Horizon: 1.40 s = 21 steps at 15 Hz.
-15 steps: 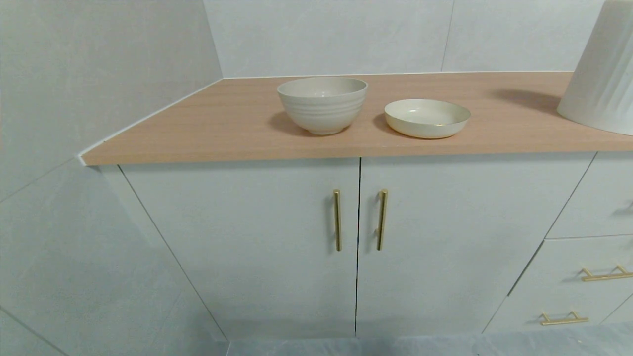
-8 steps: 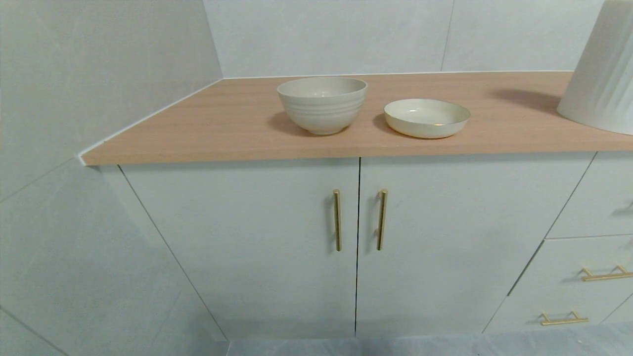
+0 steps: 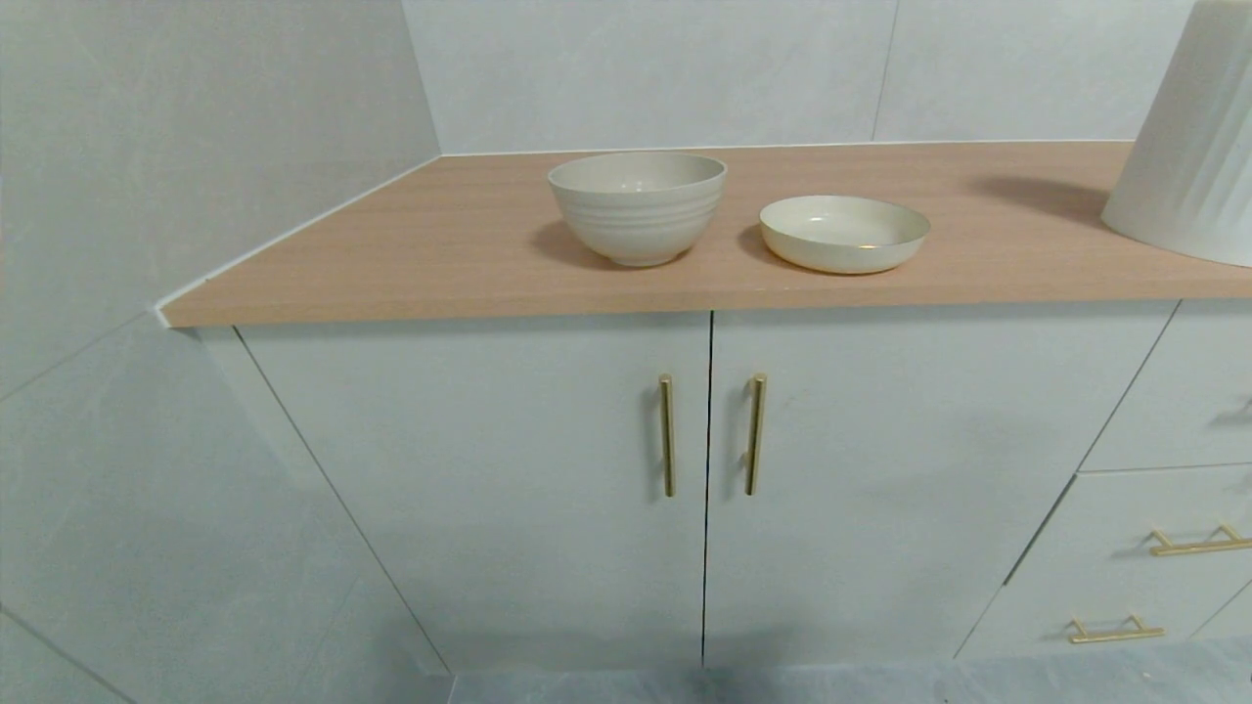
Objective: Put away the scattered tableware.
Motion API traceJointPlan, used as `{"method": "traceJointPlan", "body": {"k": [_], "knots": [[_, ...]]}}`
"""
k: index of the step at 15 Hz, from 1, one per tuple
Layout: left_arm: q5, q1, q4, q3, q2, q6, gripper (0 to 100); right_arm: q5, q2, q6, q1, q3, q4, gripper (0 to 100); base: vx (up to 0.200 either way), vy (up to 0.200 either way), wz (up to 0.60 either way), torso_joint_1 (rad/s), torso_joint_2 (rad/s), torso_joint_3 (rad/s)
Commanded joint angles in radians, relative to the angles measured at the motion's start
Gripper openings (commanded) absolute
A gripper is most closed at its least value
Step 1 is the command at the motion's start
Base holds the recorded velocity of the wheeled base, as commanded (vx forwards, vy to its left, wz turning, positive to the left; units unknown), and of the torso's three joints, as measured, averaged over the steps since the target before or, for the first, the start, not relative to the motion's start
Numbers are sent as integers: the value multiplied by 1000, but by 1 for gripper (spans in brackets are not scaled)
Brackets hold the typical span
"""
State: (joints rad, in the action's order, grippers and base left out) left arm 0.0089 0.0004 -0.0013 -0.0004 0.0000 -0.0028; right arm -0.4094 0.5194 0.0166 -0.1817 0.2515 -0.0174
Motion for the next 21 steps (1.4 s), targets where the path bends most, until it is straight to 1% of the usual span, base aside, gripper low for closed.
{"method": "traceJointPlan", "body": {"k": [1, 3, 4, 5, 7, 10, 11, 12, 13, 15, 16, 19, 21], "knots": [[0, 0, 1, 0, 0, 0, 100, -3, 281, -1, -113, 84, 67, 100, 0, 0, 0, 0, 0, 0], [0, 1, 1, 0, 0, 0, 100, 0, 439, -1, -185, 115, 198, 100, 0, 0, 0, 0, 0, 0], [0, 0, 0, 0, 0, 0, 100, 1, 475, -1, -197, 123, 229, 100, 0, 0, 0, 0, 0, 0], [0, 0, 0, 0, 0, 0, 100, 6, 591, -1, -229, 149, 324, 100, 0, 0, 0, 0, 0, 0], [0, 1, 0, 0, 0, 0, 100, 7, 714, 3, -255, 186, 413, 100, 0, 0, 0, 0, 0, 0], [0, 1, 1, 0, 0, 0, 100, 3, 857, 23, -306, 288, 444, 100, 0, 0, 0, 0, 0, 0], [0, 0, 0, 0, 0, 0, 100, 3, 912, 25, -326, 350, 444, 100, 0, 0, 0, 0, 0, 0], [0, 0, 0, 0, 0, 0, 100, 3, 912, 25, -326, 350, 444, 100, 0, 0, 0, 0, 0, 0], [0, 0, 0, 0, 0, 0, 100, 3, 992, 28, -351, 436, 448, 100, 0, 0, 0, 0, 0, 0], [0, 0, 1, 0, 0, 0, 100, 0, 1058, 59, -363, 482, 493, 100, 0, 0, 0, 0, 0, 0], [0, 1, 0, 0, 0, 0, 100, 4, 1104, 68, -364, 500, 550, 100, 0, 0, 0, 0, 0, 0], [0, 0, 1, 0, 0, 0, 100, 7, 1225, 103, -366, 500, 735, 100, 0, 0, 0, 0, 0, 0], [0, 1, 1, 0, 0, 0, 100, 7, 1275, 117, -366, 496, 806, 100, 0, 0, 0, 0, 0, 0]]}}
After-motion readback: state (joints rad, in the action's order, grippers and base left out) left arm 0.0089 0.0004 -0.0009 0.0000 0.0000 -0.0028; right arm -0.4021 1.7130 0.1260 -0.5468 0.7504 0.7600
